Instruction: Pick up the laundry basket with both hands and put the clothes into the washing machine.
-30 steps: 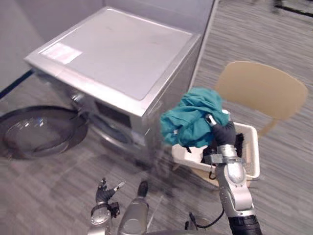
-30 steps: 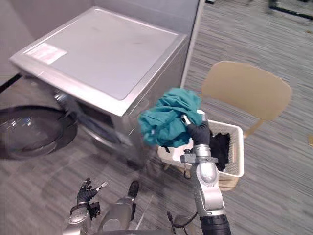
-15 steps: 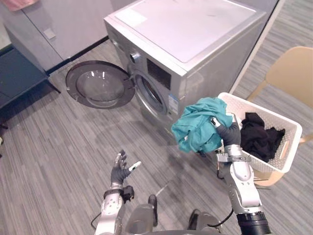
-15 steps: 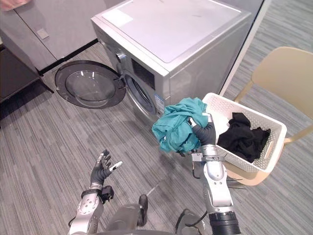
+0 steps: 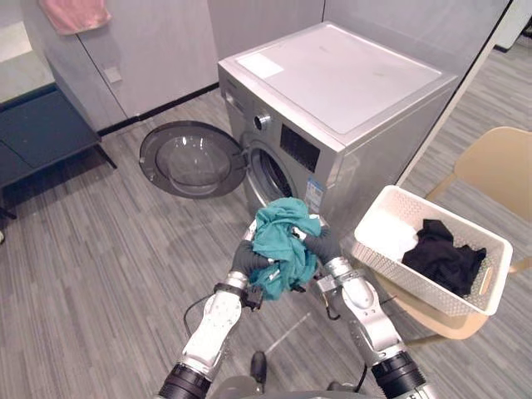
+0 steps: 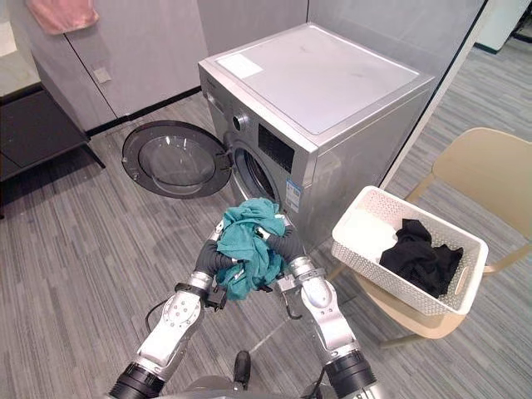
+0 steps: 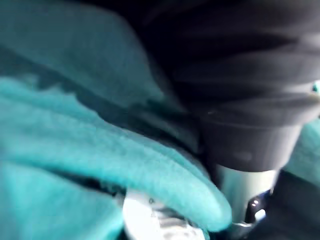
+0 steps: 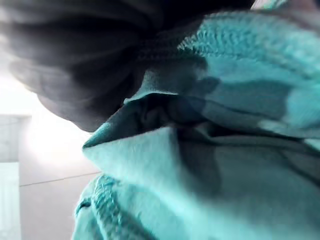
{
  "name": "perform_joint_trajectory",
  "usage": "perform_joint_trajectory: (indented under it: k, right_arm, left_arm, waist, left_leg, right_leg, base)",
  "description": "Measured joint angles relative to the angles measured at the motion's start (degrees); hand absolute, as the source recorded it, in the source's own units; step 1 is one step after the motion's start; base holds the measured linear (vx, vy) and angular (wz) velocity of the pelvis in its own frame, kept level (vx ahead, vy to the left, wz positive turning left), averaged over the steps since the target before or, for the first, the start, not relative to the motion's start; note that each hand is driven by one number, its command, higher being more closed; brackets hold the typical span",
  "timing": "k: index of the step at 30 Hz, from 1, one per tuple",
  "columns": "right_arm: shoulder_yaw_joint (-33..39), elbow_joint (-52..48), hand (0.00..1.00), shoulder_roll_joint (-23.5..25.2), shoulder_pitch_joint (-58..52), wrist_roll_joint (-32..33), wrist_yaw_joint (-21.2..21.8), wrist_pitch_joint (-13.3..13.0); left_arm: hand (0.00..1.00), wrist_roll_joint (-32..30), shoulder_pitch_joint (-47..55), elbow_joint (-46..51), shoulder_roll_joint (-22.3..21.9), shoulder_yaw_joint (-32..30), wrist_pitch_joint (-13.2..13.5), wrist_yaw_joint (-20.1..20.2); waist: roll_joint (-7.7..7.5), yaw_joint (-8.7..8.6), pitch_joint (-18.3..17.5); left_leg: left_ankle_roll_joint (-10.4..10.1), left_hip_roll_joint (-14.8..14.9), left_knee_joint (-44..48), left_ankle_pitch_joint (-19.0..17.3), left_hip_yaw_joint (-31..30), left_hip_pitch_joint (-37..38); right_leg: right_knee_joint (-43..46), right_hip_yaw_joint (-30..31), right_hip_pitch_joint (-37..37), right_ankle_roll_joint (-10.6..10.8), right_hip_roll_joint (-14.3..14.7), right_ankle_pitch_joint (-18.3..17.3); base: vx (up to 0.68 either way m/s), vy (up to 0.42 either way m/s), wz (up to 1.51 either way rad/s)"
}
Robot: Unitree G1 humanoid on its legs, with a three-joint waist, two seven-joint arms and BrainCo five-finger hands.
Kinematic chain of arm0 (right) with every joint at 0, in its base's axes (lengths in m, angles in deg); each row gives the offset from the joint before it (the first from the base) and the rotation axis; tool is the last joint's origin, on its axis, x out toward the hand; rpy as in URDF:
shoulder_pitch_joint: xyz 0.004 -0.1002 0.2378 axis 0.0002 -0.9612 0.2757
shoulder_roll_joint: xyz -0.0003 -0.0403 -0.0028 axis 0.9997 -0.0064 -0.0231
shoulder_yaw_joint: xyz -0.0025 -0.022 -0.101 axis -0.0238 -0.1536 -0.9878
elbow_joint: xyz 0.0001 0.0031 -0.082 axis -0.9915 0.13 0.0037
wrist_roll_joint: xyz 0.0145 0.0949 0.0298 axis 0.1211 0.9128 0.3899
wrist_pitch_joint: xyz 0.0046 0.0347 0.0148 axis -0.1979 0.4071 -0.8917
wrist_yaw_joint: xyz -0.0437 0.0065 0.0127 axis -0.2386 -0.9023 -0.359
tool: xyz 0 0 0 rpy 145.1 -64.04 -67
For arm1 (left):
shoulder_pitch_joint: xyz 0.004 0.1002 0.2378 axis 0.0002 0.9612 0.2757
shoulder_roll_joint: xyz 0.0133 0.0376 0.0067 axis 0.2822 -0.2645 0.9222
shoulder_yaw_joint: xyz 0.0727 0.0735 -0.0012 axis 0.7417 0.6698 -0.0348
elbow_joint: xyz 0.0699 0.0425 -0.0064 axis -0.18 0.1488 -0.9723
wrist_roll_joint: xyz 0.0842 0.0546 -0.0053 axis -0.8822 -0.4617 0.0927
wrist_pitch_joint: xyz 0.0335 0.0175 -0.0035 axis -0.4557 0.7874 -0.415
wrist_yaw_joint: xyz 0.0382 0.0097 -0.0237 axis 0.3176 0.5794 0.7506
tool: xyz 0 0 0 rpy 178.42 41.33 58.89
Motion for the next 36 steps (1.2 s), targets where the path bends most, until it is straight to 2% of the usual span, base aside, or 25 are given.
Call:
perform_joint_trajectory:
  k: [2,3,7,14,17,18,20,24,26,29,32,36]
  right_arm:
    - [-1.7,0.0,1.0,-0.1,0.0,1.9,0.0,0.0]
    - [-2.0,0.0,0.0,-0.1,0.1,3.4,0.1,0.1]
    - [-2.8,0.0,0.0,-0.7,0.6,5.2,0.4,0.3]
    - [-3.7,-2.0,0.0,-4.5,1.1,4.2,0.4,0.2]
    - [-1.8,-5.0,0.0,-4.7,-0.3,-0.2,0.3,0.2]
    - [-0.2,-7.0,0.0,-4.6,-1.8,-4.9,-0.1,-0.1]
    - [1.6,-9.0,0.0,-4.3,-4.6,-10.3,-0.4,-0.7]
    - [10.4,-9.9,0.0,-3.1,-10.9,-18.1,-2.0,-0.8]
    - [14.1,-9.5,0.0,-3.2,-13.9,-19.8,-2.7,-0.8]
    - [18.6,-4.6,0.0,-3.6,-16.9,-22.7,-3.2,-0.8]
    - [21.0,5.4,0.0,-3.8,-17.7,-25.9,-4.1,-0.3]
    - [23.3,18.7,0.0,-3.7,-17.6,-26.7,-4.5,1.0]
  left_arm:
    - [1.0,-0.8,-0.3,0.0,0.8,0.7,0.0,-0.1]
    - [1.0,-1.2,-0.8,0.0,1.2,0.9,0.0,-0.1]
    - [1.0,-1.9,-1.9,0.0,2.6,2.0,0.0,-0.4]
    - [1.0,-1.9,-1.8,-0.1,3.5,0.8,0.0,-2.1]
    - [1.0,-1.8,-1.3,-0.1,2.3,-2.1,0.0,-2.4]
    - [1.0,-1.8,-0.5,0.1,1.3,-4.5,0.0,-2.5]
    - [1.0,-1.8,1.9,1.3,-0.1,-7.9,0.0,-2.6]
    - [1.0,-1.7,8.0,2.2,-1.1,-13.6,0.0,-2.5]
    - [1.0,-1.6,10.8,2.2,-1.5,-16.3,-0.1,-2.4]
    - [1.0,-0.8,14.7,1.0,-2.1,-20.5,-0.1,-2.3]
    - [1.0,0.4,15.4,-4.5,-1.9,-22.9,-0.4,-1.2]
    - [1.0,1.1,15.4,-10.6,-2.0,-23.1,-1.9,-0.2]
  waist:
    - [-0.13,-0.02,-0.5]
    - [-0.16,0.1,-0.5]
    - [-0.14,-0.03,-0.5]
    - [-0.15,-0.17,-0.8]
    - [-0.28,-0.18,-1.0]
    - [-0.43,-0.19,-1.4]
    - [-0.76,-0.25,-1.9]
    - [-0.84,-0.43,-2.0]
    - [-0.82,-0.57,-2.0]
    - [-0.71,-1.46,-2.0]
    - [-0.34,-1.43,-1.8]
    - [0.18,-1.42,-1.4]
  left_leg:
    - [0.1,0.7,-0.8,0.5,0.0,0.0]
    - [-0.2,0.9,-0.8,0.8,0.0,-0.2]
    - [-0.7,2.0,-0.8,1.1,-0.1,-0.1]
    - [-1.0,3.1,-0.8,1.3,0.3,-0.3]
    - [-1.0,2.8,-0.8,1.3,0.3,-0.3]
    - [-1.0,2.8,-0.8,1.3,0.3,-0.3]
    - [-1.0,2.7,-0.8,1.3,0.3,-0.1]
    - [-1.0,2.6,-0.8,1.3,0.1,0.6]
    - [-1.0,2.7,-0.8,1.3,0.1,0.7]
    - [-1.0,3.1,-0.9,1.2,0.0,0.7]
    - [-1.1,3.8,-1.0,1.1,-0.3,-0.5]
    - [-1.4,3.2,-0.2,1.0,-3.3,-4.2]
  right_leg:
    - [0.1,0.2,-0.5,-0.1,0.7,0.0]
    - [0.1,0.4,-0.6,-0.2,1.2,0.1]
    - [0.3,0.8,-0.8,-0.3,2.2,0.1]
    - [1.1,2.1,-1.9,-0.6,2.9,0.0]
    - [0.9,2.1,-1.9,-0.8,3.3,0.2]
    - [0.8,2.1,-1.8,-0.8,3.3,0.2]
    - [0.5,2.1,-1.4,-0.8,3.3,0.2]
    - [-0.3,2.0,-0.4,-0.9,3.4,0.2]
    - [-0.9,2.0,-0.1,-0.8,3.6,0.3]
    - [-1.8,2.2,0.3,-0.5,4.1,0.3]
    - [-2.2,2.1,-0.5,-0.6,4.4,0.3]
    - [-1.4,-1.2,-1.9,-0.8,4.3,-0.5]
  base:
    - [-0.03,-0.071,-0.06]
    - [-0.05,-0.071,-0.03]
    - [-0.05,-0.064,-0.05]
    - [-0.01,-0.037,-0.07]
    - [0.01,0.001,0.0]
    - [0.06,-0.011,0.02]
    - [0.06,-0.015,0.02]
    - [0.04,-0.012,0.03]
    - [0.0,0.0,0.0]
    - [0.0,0.0,0.0]
    - [-0.01,-0.019,0.04]
    - [-0.02,-0.021,0.41]
